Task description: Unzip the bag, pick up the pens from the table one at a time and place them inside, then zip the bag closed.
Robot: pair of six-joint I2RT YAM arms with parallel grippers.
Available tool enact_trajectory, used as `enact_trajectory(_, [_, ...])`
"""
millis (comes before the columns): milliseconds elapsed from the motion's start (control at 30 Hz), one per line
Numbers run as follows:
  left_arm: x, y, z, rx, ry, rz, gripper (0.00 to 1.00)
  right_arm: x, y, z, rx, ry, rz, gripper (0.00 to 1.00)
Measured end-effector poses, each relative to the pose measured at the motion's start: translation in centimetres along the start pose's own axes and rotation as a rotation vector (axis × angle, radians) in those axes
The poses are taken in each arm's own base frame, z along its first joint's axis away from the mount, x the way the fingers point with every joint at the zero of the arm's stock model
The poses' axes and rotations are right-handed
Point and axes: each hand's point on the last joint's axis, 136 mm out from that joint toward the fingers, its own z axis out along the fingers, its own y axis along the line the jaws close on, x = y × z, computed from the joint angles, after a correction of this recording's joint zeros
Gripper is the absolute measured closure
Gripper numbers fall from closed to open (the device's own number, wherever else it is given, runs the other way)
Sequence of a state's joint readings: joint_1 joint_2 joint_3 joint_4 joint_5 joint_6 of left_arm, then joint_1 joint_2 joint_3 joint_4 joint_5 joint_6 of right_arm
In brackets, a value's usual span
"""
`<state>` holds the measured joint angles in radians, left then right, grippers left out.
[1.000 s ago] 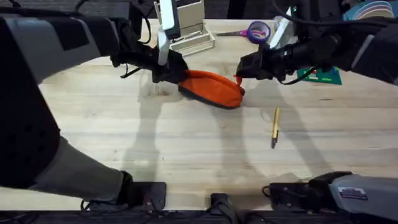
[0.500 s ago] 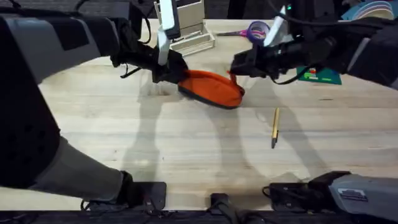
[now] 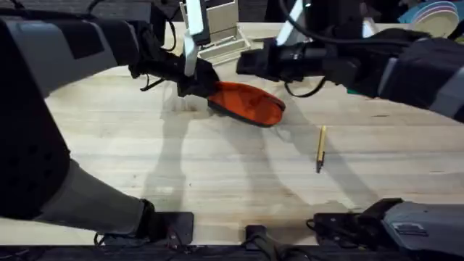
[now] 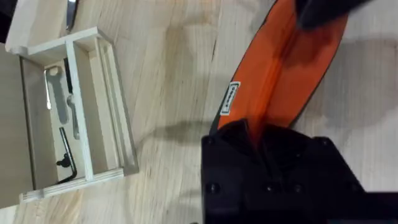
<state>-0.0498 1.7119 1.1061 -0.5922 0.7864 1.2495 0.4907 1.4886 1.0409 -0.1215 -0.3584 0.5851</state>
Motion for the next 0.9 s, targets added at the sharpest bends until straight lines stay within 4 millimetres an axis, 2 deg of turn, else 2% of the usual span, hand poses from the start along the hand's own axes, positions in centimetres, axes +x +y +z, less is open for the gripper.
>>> enact_trajectory(233, [0.0,0.0,0.0,0.0,0.0,0.0,0.958,0.1,1.2,2.3,-0.041,-0.016,-0.004,0.97])
enact_trajectory(400, [0.0,0.0,0.0,0.0,0.0,0.0,0.958,0.4,1.2,2.6,-0.038,-0.006,-0.001,0.97])
enact_trajectory(567, [0.0,0.0,0.0,0.0,0.0,0.0,0.958,0.1,1.5,2.1,-0.036,-0.022,-0.04,0.97])
enact_trajectory(733, [0.0,0.0,0.0,0.0,0.0,0.0,0.958,-0.9,1.9,-0.5,0.006,-0.076,-0.081,0.964])
enact_trajectory(767, [0.0,0.0,0.0,0.0,0.0,0.0,0.958,-1.0,1.9,-1.1,0.02,-0.089,-0.089,0.927])
enact_trajectory(800, [0.0,0.0,0.0,0.0,0.0,0.0,0.958,-1.2,1.9,-1.8,0.038,-0.102,-0.096,0.812])
enact_trajectory(900, [0.0,0.0,0.0,0.0,0.0,0.0,0.958,-1.3,1.5,-3.9,0.099,-0.128,-0.116,0.385])
